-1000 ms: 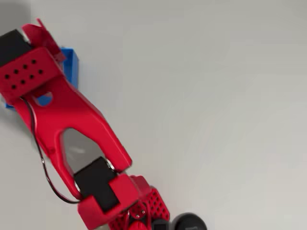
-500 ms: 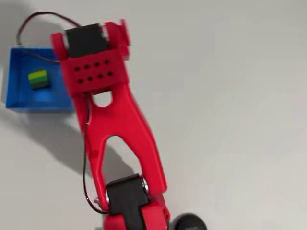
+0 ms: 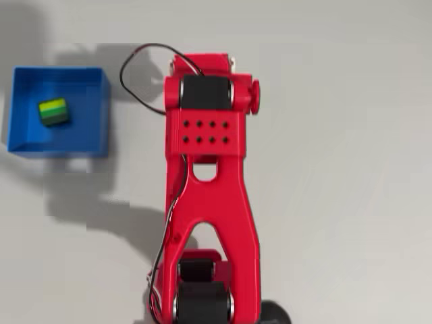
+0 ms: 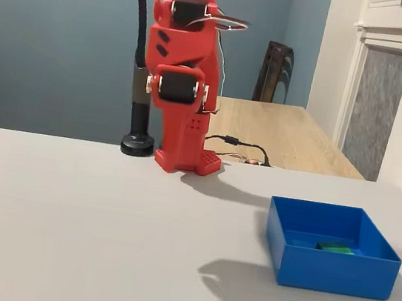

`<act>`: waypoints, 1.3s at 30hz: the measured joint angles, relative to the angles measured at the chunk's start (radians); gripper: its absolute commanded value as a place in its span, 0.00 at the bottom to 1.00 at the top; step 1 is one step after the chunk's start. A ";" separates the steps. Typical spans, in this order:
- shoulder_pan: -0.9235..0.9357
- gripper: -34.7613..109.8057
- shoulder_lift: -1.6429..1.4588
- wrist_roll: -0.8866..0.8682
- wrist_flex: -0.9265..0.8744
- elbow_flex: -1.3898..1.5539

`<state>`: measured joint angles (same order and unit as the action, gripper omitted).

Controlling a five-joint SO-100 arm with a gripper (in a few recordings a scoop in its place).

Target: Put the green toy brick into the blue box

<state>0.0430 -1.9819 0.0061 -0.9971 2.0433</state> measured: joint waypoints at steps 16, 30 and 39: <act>-0.021 0.24 -0.669 0.025 0.213 0.684; -0.021 0.24 -1.200 0.026 0.215 1.074; -0.021 0.24 -1.276 0.015 0.193 1.095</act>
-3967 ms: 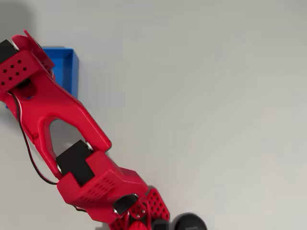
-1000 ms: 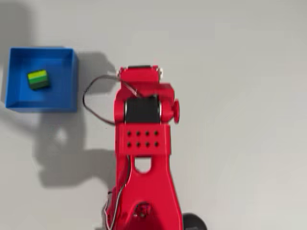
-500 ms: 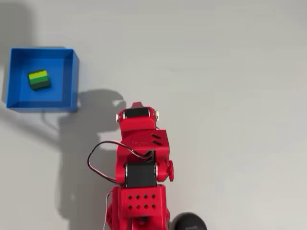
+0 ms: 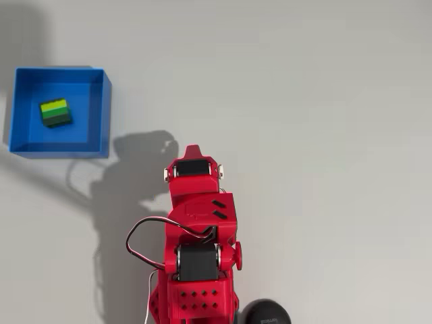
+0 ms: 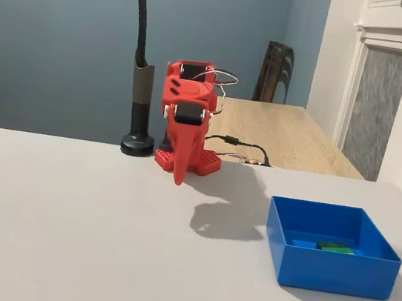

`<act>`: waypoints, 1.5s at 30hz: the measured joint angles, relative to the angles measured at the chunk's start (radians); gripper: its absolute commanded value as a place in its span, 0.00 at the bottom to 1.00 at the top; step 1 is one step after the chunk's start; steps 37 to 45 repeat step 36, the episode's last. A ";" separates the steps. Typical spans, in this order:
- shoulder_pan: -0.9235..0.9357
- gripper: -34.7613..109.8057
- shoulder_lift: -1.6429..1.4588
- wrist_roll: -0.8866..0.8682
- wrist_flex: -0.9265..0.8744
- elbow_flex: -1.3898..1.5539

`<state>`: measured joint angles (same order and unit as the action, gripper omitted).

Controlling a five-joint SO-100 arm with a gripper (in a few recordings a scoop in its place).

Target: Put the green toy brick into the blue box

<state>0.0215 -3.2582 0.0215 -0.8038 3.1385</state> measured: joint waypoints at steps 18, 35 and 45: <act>0.000 0.24 0.000 0.000 -0.014 0.000; 0.000 0.24 0.000 0.000 -0.014 0.000; 0.000 0.24 0.000 0.000 -0.014 0.000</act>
